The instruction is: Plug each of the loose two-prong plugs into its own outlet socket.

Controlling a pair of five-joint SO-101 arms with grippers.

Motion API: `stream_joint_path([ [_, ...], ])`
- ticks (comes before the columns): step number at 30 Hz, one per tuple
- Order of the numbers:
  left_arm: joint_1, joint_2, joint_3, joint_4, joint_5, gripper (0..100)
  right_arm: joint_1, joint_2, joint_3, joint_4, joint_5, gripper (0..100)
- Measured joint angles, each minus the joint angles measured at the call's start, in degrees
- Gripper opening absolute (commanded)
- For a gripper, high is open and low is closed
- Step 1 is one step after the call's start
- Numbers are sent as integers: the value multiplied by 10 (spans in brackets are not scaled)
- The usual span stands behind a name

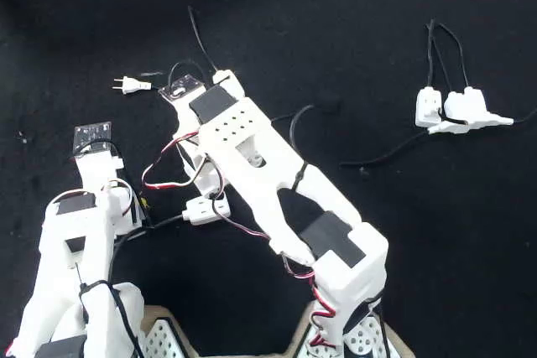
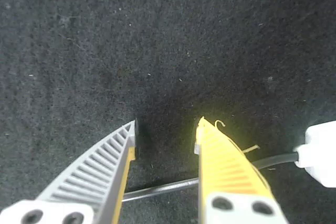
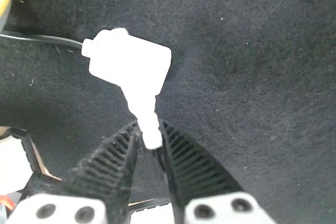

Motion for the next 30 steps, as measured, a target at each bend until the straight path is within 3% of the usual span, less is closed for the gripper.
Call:
stream_joint_path([
  [16,0,0,0,0,0,191,0,-2,13,0,1,10],
  [23,0,0,0,0,0,191,11,-152,201,-96,52,10],
  [30,0,0,0,0,0,191,119,-233,400,-191,152,10],
])
